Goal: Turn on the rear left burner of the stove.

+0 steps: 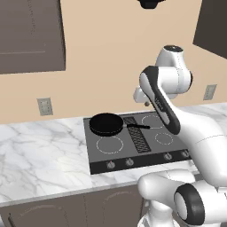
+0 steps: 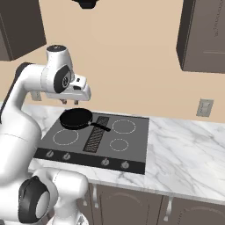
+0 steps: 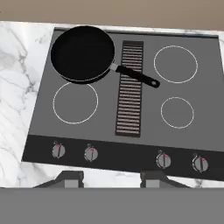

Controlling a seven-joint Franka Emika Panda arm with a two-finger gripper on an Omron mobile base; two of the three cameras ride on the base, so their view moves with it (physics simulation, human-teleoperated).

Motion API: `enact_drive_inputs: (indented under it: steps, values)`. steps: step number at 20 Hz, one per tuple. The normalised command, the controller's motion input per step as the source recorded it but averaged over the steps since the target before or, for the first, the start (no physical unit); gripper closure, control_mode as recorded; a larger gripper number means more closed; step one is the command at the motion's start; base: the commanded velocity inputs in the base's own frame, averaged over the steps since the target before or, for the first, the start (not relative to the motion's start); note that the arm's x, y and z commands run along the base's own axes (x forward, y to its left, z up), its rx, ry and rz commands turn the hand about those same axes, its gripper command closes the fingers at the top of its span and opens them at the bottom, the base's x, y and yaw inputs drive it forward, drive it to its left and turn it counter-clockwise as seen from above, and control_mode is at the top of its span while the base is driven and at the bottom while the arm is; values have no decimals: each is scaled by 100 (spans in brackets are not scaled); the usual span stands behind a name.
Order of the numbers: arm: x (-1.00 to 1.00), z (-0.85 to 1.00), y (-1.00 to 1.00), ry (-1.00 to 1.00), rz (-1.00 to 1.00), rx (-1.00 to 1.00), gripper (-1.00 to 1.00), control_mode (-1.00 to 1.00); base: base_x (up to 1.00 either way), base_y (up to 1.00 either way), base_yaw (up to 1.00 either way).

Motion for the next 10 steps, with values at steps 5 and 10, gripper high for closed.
enact_drive_inputs:
  steps: [5, 10]
  values:
    - [-22, -39, 30, 5, 3, -3, -100, -100, 0, 0, 0]
    - [-42, -100, 84, 9, 2, 0, -100, -100, 0, 0, 0]
